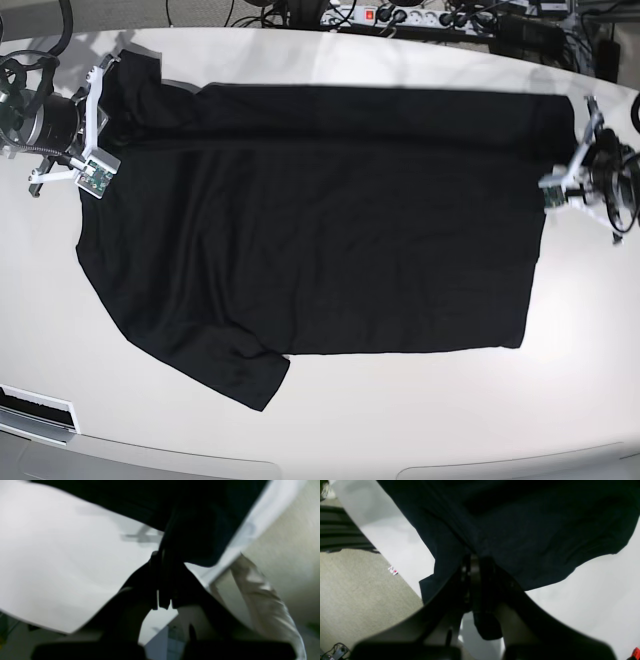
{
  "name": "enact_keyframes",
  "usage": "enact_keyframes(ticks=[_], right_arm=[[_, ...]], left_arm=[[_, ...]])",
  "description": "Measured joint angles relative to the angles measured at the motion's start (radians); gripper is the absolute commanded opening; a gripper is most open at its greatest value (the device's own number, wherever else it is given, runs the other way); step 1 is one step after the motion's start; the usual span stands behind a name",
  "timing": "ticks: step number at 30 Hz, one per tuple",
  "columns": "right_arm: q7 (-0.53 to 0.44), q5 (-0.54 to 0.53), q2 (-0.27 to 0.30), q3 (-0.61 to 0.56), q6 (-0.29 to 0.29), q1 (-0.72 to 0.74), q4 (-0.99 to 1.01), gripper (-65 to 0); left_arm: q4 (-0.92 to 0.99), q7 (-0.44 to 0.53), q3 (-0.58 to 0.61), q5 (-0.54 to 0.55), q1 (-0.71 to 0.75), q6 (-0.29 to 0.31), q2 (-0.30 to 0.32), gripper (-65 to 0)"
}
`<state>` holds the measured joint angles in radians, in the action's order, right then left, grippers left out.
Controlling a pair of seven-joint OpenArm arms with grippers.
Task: Layout the t-shirt on the table in an organized manner, then fold the t-shirt properly
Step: 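Lower the held shirt edge onto the table and release both grippers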
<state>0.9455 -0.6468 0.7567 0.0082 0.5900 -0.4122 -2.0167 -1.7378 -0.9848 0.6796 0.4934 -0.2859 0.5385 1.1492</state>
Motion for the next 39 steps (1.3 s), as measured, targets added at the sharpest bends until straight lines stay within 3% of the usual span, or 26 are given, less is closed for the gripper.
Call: enact_keyframes(ticks=[3, 6, 9, 16, 19, 26, 29, 31, 33, 36, 39], right_arm=[[-0.014, 0.001, 0.0, 0.0, -0.004, 0.0, 0.0, -65.0], [-0.018, 0.003, 0.0, 0.0, -0.005, 0.012, 0.0, -65.0], [-0.019, 0.004, 0.0, 0.0, -0.005, 0.037, 0.0, -65.0], [-0.019, 0.004, 0.0, 0.0, 0.006, 0.075, 0.002, -65.0], [-0.021, 0.004, 0.0, 0.0, 0.016, 0.08, 0.002, -65.0], [-0.037, 0.004, 0.0, 0.0, 0.02, 0.08, 0.002, -65.0], [-0.048, 0.014, 0.0, 0.0, 0.02, 0.08, 0.027, -65.0], [-0.074, 0.035, 0.0, 0.0, 0.018, 0.082, 0.067, -65.0], [-0.086, 0.045, -0.006, 0.0, 0.021, 0.098, 0.111, -65.0], [-0.086, 0.054, -0.03, 0.0, 0.044, 0.145, 0.156, -65.0], [-0.085, 0.053, -0.054, -0.019, 0.066, 0.169, 0.165, -65.0]], left_arm=[[0.0, 0.007, 0.0, 0.008, -0.055, -0.003, 0.0, -65.0], [0.0, -0.002, 0.0, 0.087, -0.1, -0.003, 0.001, -65.0], [0.0, -0.002, 0.0, 0.131, -0.124, 0.07, 0.002, -65.0], [0.0, 0.037, 0.0, 0.127, -0.124, 0.076, 0.0, -65.0], [0.0, 0.058, 0.0, 0.04, -0.124, 0.082, -0.015, -65.0], [0.003, 0.076, 0.0, -0.018, -0.124, 0.052, -0.067, -65.0], [0.003, 0.077, 0.0, -0.06, -0.124, -0.037, -0.073, -65.0], [0.003, 0.076, 0.0, -0.076, -0.124, -0.061, -0.071, -65.0], [0.005, 0.076, 0.0, -0.066, -0.124, -0.045, -0.072, -65.0], [0.014, 0.077, 0.0, -0.045, -0.124, 0.042, -0.072, -65.0], [0.016, 0.092, 0.0, -0.086, -0.124, 0.043, -0.071, -65.0]])
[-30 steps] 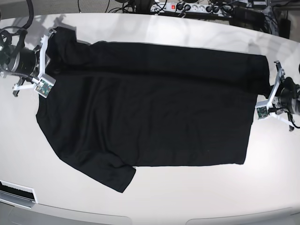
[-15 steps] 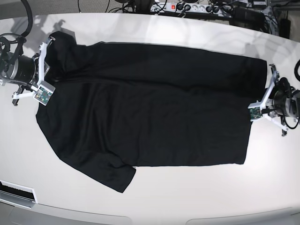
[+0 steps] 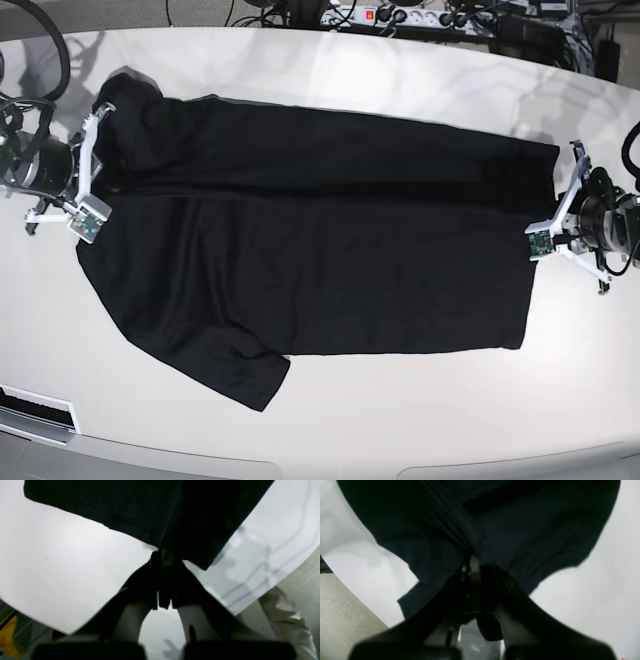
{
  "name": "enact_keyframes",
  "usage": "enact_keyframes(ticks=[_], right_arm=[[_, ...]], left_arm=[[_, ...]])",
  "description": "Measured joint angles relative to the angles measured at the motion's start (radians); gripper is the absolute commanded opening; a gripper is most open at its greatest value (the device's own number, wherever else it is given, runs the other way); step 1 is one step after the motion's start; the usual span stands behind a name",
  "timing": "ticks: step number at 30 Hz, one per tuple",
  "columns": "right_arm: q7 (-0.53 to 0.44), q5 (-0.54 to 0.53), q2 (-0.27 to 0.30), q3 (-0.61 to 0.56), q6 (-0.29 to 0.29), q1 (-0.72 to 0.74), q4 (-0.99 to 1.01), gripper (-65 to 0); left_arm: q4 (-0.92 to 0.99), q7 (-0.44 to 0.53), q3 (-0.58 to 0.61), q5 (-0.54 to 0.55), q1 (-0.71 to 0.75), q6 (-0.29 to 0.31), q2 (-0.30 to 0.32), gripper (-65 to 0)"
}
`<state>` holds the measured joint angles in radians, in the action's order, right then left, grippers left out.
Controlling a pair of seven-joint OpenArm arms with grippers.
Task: Layout the t-shirt on the table in an organized manner, then fold the t-shirt properly
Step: 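Lower the held shirt edge onto the table and release both grippers, then regrasp the shirt edge near each gripper with both grippers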
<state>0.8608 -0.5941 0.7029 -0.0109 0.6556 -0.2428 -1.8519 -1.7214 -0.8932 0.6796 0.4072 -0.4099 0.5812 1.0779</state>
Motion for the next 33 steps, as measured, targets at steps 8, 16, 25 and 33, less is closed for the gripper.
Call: enact_keyframes(ticks=[8, 16, 25, 33], right_arm=[[-0.002, 0.135, -0.011, -0.192, -0.069, 0.111, 0.001, -65.0], [0.051, 0.212, -0.008, -0.209, -0.216, 0.217, 0.001, -27.9], [0.193, 0.051, -0.002, -0.208, -0.166, 0.228, -0.032, -28.0], [0.213, -0.054, -0.005, -0.062, -0.188, -0.007, -0.172, -28.8]], left_arm=[[0.0, 0.034, 0.0, -0.071, 0.0, -0.035, 0.0, -65.0], [0.0, 0.058, 0.0, -0.15, -0.028, -0.171, 0.003, -23.4], [0.0, 0.022, 0.0, -0.137, -0.027, -0.155, 0.003, -23.4], [0.018, 0.003, 0.0, -0.028, -0.027, -0.141, 0.023, -23.4]])
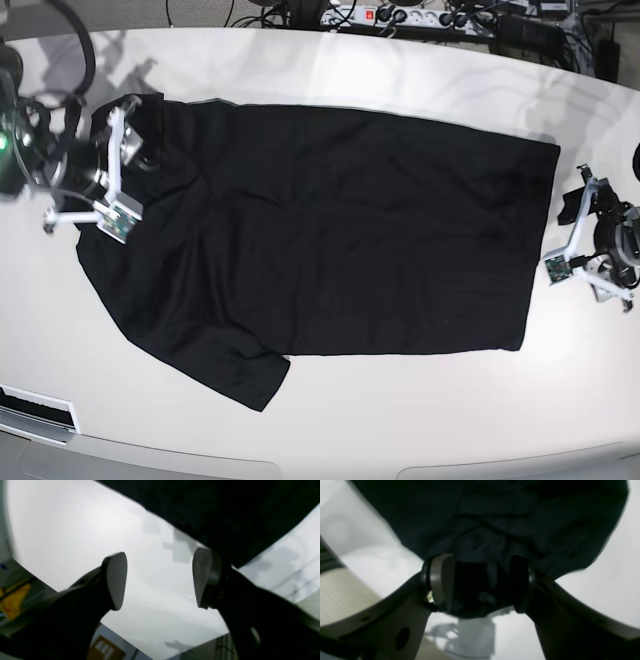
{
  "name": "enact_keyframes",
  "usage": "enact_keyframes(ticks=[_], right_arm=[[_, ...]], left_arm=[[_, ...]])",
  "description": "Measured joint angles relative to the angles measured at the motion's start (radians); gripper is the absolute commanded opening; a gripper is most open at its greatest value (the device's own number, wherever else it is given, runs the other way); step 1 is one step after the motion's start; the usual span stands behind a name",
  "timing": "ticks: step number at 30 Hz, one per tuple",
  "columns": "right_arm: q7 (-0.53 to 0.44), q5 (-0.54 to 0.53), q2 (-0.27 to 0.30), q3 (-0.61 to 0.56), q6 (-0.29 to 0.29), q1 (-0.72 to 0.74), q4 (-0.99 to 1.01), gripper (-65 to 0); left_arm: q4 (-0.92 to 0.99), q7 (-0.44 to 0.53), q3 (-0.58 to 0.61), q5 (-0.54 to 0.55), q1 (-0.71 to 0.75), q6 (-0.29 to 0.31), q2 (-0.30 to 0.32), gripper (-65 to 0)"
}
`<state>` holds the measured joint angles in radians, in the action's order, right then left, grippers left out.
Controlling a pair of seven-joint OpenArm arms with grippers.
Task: Layout the t-shirt on the table in an organized manner, then fold the t-shirt properly
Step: 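Regrasp the shirt edge near each gripper with both grippers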
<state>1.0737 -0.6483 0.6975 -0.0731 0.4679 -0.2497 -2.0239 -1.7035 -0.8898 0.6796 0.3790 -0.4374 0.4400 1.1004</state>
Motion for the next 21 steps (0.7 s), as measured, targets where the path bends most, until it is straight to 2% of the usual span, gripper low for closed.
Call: enact_keyframes(ticks=[4, 6, 10, 14, 18, 21], right_arm=[[-0.009, -0.06, -0.03, 0.158, -0.001, -0.157, -0.053, -28.8], [-0.011, -0.055, -0.077, 0.219, -0.004, -0.237, -0.046, -28.8], [-0.054, -0.03, -0.188, 0.288, 0.008, -0.336, -0.022, -28.8], [-0.079, 0.037, -0.296, 0.321, 0.002, -0.334, -0.021, -28.8], [-0.113, 0.123, -0.366, 0.325, -0.045, -0.335, -0.021, -28.8], [-0.117, 0.156, -0.399, 0.325, -0.068, -0.335, -0.019, -28.8]], left_arm=[[0.045, 0.0, 0.0, 0.117, 0.0, 0.021, -0.002, -23.4], [0.074, -0.002, 0.0, 0.155, 0.006, 0.021, -0.002, -23.4], [0.141, -0.006, 0.0, 0.251, 0.009, 0.064, -0.026, -23.4], [0.212, -0.017, 0.0, 0.331, 0.01, 0.088, -0.082, -23.4], [0.321, -0.034, 0.0, 0.4, 0.01, 0.089, -0.16, -23.4], [0.436, -0.033, 0.0, 0.408, 0.011, 0.13, -0.222, -23.4]])
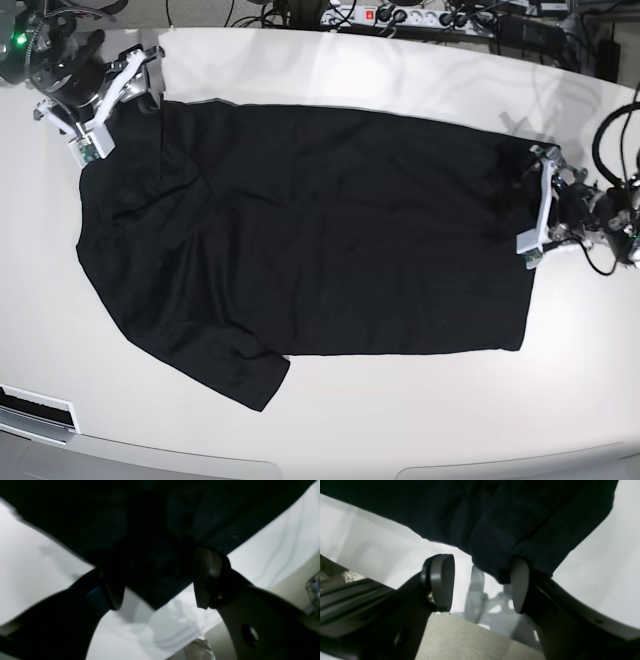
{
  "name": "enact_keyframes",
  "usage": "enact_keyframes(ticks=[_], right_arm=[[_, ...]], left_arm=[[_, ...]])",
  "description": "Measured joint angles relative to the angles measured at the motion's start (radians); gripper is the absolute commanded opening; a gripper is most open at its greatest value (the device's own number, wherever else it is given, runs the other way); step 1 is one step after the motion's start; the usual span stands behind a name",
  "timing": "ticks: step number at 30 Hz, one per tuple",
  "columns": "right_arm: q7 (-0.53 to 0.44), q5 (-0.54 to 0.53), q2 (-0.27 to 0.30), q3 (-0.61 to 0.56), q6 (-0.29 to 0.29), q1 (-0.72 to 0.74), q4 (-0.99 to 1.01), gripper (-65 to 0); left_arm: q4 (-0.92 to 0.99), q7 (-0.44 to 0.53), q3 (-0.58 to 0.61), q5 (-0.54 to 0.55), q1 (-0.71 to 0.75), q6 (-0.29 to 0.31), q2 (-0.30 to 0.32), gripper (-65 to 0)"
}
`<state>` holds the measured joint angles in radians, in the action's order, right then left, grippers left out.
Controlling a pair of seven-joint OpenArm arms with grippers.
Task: Layout the t-shirt on the table in an organized manner, then fold the t-shirt properly
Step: 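Regrasp the shirt edge near each gripper with both grippers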
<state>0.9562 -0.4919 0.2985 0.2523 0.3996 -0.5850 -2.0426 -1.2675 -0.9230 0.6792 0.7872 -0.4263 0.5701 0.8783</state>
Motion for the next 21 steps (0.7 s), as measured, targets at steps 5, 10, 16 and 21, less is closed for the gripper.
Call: enact_keyframes(ticks=[5, 10, 16, 21], right_arm=[[-0.023, 0.006, 0.0, 0.0, -0.015, 0.006, 0.025, -28.8], [-0.086, 0.005, -0.002, 0.0, -0.015, 0.004, 0.101, -28.8], [-0.082, 0.008, -0.018, 0.0, -0.016, 0.085, 0.231, -28.8], [-0.073, 0.072, -0.016, 0.004, 0.001, 0.108, 0.231, -35.7]], left_arm=[[0.138, 0.01, -0.003, -0.038, -0.002, 0.008, -0.073, -23.4], [0.204, 0.076, -0.012, -0.062, -0.009, -0.015, -0.097, -25.5], [0.21, 0.086, -0.013, -0.149, -0.012, -0.039, -0.111, -65.0], [0.21, 0.079, -0.013, -0.149, 0.0, -0.039, -0.108, -65.0]])
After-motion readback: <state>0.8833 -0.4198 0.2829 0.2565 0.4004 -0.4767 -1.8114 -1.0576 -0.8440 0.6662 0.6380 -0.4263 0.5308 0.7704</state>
